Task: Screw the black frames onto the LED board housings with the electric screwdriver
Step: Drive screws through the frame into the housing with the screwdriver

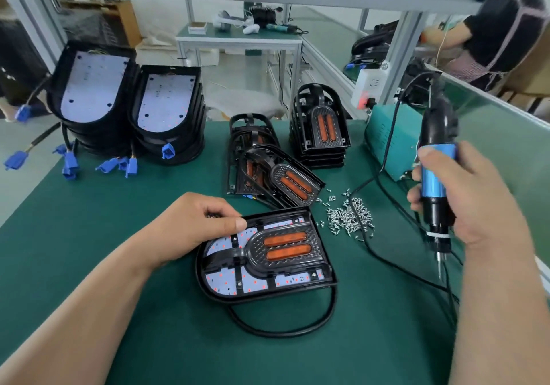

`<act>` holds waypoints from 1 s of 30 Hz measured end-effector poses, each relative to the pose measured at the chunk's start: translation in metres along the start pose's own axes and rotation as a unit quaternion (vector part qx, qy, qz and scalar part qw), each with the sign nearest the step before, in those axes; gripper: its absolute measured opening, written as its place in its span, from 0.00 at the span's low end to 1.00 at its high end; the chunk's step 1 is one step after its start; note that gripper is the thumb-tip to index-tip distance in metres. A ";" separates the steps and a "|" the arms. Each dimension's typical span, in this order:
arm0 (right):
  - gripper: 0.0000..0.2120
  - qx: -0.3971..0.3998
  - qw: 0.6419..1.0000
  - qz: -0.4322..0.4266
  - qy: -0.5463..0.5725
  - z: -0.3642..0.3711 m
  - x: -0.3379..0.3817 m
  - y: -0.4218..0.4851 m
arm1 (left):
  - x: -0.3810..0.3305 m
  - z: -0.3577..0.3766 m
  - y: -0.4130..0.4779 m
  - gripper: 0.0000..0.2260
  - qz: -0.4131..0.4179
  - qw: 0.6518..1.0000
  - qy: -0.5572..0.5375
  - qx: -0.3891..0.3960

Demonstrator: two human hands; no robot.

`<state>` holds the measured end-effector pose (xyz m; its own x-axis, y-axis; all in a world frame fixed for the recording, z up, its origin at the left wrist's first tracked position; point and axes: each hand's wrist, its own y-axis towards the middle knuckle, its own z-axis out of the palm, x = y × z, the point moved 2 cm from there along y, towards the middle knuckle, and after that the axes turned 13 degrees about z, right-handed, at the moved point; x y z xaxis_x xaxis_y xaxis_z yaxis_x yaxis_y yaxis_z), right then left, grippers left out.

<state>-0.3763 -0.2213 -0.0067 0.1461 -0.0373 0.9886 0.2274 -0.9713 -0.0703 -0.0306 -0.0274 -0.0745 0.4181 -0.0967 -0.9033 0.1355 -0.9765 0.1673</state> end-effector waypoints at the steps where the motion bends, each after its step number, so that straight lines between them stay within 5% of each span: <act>1: 0.14 -0.007 0.998 0.002 -0.055 -0.002 -0.003 0.001 | 0.000 0.000 0.000 0.15 0.000 1.000 0.000 0.000; 8: 0.13 -0.052 0.946 0.034 -0.319 -0.002 -0.026 0.019 | -0.004 0.000 -0.001 0.09 -0.004 1.000 0.003 -0.001; 15: 0.19 -0.077 0.828 0.008 -0.555 0.001 -0.036 0.031 | -0.008 0.002 -0.002 0.04 -0.019 1.000 0.018 0.000; 20: 0.15 -0.062 0.814 0.035 -0.576 0.010 -0.039 0.026 | -0.008 0.002 -0.002 0.05 -0.022 0.999 0.030 -0.005; 30: 0.23 -0.069 0.829 0.035 -0.555 0.008 -0.038 0.028 | -0.014 0.003 -0.003 0.04 -0.015 0.999 0.029 0.001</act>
<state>-0.3681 -0.2448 -0.0475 0.9666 0.0704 0.2466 0.0805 -0.9963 -0.0311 -0.0401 -0.0233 -0.0636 0.4644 -0.0569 -0.8838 0.1472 -0.9791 0.1404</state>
